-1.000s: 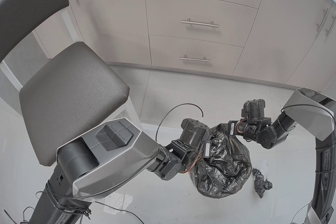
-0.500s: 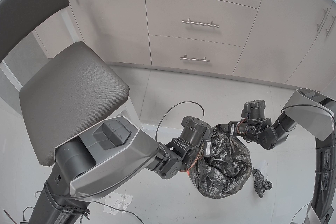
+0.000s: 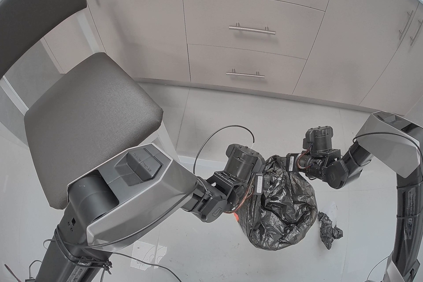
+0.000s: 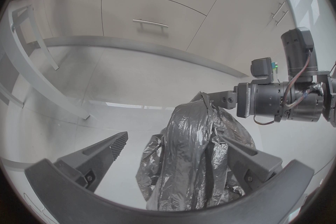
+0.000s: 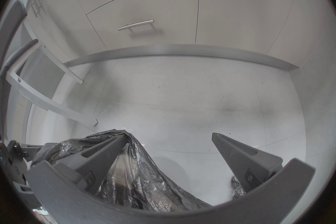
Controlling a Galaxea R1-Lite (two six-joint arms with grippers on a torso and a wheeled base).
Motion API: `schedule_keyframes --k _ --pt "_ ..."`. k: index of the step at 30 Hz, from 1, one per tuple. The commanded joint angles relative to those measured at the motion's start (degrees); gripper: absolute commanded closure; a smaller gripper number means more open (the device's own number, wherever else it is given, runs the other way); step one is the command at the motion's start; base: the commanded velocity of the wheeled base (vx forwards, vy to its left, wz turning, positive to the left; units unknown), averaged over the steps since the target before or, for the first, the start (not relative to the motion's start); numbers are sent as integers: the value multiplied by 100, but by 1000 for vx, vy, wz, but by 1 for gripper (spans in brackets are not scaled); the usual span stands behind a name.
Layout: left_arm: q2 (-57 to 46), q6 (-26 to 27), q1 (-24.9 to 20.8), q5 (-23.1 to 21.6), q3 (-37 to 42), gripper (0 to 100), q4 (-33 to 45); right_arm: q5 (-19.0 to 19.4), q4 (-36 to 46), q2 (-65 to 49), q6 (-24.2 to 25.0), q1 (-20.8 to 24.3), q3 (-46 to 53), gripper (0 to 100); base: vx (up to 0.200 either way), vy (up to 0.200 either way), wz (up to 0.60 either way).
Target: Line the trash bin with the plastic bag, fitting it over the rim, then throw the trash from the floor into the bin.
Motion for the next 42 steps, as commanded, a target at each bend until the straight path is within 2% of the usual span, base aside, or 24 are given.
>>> schedule_keyframes --k 1,12,18,20,34,42 --pt "31 26 93 12 -17 0 80 -2 -3 32 -4 14 -32 0 0 0 0" --pt "110 228 216 56 1 0 265 -2 -3 111 -4 14 -32 0 0 0 0" --pt "294 439 330 619 -228 0 511 -2 -29 164 -12 14 -49 0 0 0 0" --pt "303 456 392 663 -236 0 528 -2 -38 173 -12 14 -49 0 0 0 0" --pt "663 474 462 663 -500 0 555 -2 -38 252 -12 14 -67 0 0 0 0" --pt "927 474 541 663 -772 0 871 -2 -38 278 -12 23 -111 0 0 0 0"
